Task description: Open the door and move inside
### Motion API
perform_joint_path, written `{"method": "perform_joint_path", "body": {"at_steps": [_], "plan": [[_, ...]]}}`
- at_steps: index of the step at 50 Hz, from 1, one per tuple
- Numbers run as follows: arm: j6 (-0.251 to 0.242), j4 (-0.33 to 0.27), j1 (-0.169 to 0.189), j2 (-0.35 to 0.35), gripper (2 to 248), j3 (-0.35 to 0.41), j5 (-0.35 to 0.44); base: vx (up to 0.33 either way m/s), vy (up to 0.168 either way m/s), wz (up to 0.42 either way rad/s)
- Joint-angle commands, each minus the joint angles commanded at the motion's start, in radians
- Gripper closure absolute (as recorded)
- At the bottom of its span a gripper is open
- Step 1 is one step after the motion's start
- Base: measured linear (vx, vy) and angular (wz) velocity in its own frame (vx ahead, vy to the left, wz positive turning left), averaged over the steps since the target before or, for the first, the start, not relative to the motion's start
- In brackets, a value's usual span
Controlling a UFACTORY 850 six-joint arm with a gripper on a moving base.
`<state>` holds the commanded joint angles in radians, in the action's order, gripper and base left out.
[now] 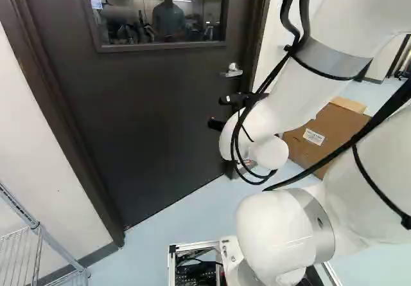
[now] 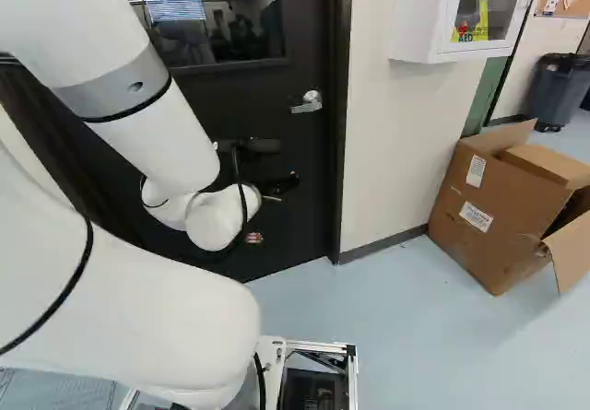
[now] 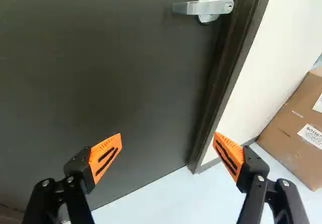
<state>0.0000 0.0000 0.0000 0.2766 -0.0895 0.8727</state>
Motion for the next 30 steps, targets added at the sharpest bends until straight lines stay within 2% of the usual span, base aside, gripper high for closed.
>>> {"method": "perform_joint_path", "body": {"at_steps": [30], "plan": [[0.0, 0.0, 0.016, -0.103, 3, -0.09, 0.0, 0.0, 0.0, 0.0]]}}
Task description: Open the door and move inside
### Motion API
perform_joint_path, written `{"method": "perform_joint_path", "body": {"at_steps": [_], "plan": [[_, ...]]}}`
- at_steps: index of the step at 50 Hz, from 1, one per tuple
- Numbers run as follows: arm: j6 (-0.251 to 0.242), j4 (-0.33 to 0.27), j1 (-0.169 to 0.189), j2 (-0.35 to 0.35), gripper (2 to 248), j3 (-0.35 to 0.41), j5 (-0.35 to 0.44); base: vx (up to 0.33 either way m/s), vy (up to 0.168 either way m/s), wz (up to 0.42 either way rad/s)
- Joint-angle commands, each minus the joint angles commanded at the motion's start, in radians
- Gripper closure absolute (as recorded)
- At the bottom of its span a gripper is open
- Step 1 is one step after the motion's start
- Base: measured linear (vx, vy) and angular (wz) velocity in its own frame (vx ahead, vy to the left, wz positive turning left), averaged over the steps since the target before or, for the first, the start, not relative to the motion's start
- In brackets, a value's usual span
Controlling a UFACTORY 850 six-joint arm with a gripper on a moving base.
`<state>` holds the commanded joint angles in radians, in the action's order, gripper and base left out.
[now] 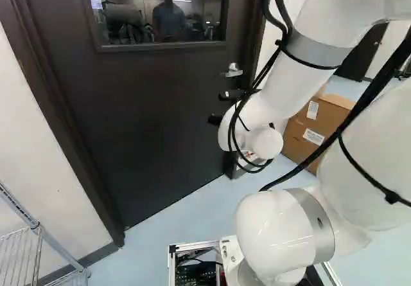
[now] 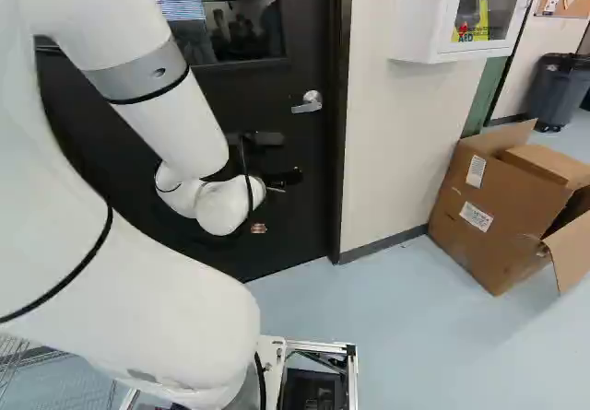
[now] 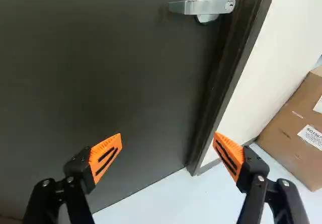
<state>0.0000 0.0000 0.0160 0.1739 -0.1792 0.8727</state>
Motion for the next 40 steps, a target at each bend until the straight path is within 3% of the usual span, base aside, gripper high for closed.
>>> {"method": "perform_joint_path", "body": {"at_steps": [14, 40], "plan": [[0.0, 0.0, 0.009, -0.048, 3, -0.049, 0.0, 0.0, 0.0, 0.0], [0.0, 0.0, 0.025, -0.065, 3, -0.129, 0.0, 0.0, 0.0, 0.0]]}}
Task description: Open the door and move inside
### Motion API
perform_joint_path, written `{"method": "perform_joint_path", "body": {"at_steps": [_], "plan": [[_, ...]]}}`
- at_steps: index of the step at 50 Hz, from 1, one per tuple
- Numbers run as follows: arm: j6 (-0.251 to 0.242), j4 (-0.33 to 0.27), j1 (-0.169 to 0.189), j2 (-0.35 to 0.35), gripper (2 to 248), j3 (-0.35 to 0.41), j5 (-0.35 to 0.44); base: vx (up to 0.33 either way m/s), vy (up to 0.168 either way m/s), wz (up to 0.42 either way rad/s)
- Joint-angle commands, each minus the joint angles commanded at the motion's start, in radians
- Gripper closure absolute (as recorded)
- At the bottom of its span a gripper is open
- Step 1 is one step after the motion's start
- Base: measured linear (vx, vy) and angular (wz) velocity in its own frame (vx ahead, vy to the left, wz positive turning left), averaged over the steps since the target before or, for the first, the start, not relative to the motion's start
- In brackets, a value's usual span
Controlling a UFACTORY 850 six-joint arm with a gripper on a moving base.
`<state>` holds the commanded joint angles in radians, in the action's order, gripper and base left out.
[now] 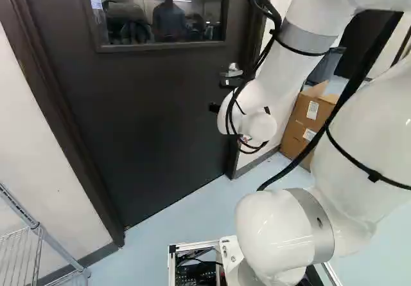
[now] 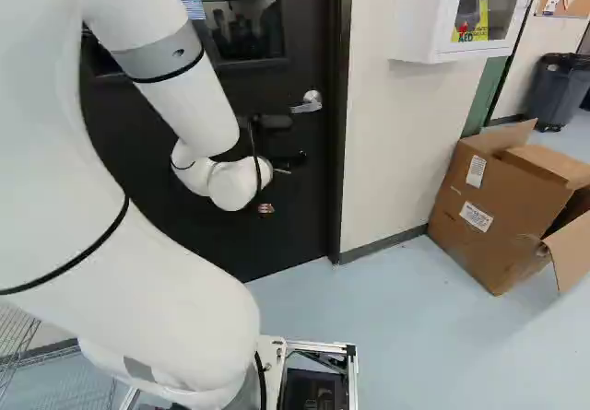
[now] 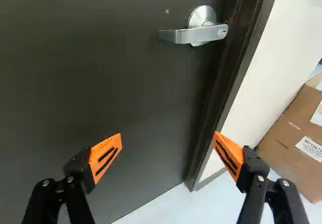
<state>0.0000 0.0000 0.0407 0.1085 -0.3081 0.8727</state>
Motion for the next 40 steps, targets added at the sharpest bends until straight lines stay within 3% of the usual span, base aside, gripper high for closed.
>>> {"method": "perform_joint_path", "body": {"at_steps": [40], "plan": [[0.0, -0.028, 0.014, -0.004, 3, -0.103, 0.0, 0.0, 0.0, 0.0]]}}
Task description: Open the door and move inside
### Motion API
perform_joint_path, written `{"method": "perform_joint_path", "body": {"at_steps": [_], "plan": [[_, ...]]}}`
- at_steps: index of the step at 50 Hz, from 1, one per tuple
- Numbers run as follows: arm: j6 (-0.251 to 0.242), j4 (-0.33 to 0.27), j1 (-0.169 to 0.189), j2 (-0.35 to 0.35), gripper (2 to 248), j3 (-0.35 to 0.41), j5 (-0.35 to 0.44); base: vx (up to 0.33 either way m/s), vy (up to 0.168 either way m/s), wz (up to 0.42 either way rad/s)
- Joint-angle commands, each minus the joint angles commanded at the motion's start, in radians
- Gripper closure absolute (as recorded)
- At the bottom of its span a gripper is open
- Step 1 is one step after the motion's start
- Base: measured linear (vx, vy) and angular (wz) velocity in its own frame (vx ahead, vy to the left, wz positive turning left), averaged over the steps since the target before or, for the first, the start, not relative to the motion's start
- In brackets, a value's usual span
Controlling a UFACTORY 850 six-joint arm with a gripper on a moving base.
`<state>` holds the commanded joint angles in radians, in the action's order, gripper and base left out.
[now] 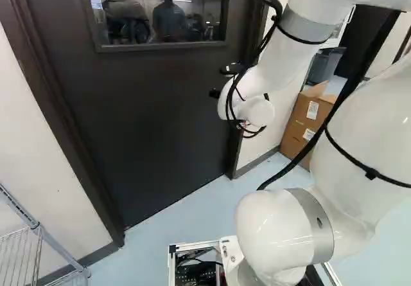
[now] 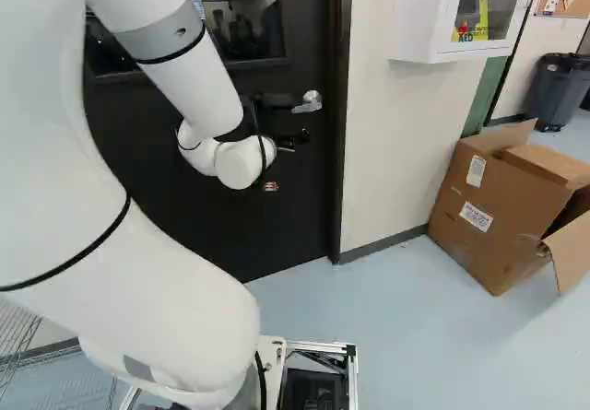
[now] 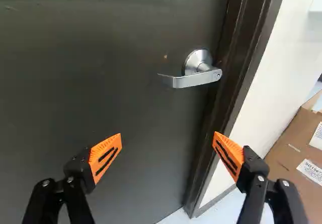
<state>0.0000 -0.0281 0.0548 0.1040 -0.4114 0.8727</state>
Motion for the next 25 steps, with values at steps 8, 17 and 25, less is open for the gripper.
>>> {"method": "perform_joint_path", "body": {"at_steps": [8, 17, 25], "plan": [[0.0, -0.01, 0.002, 0.003, 3, -0.017, 0.0, 0.0, 0.0, 0.0], [0.0, -0.021, 0.005, 0.005, 3, -0.036, 0.0, 0.0, 0.0, 0.0], [0.0, -0.04, 0.012, 0.009, 3, -0.05, 0.0, 0.0, 0.0, 0.0]]}}
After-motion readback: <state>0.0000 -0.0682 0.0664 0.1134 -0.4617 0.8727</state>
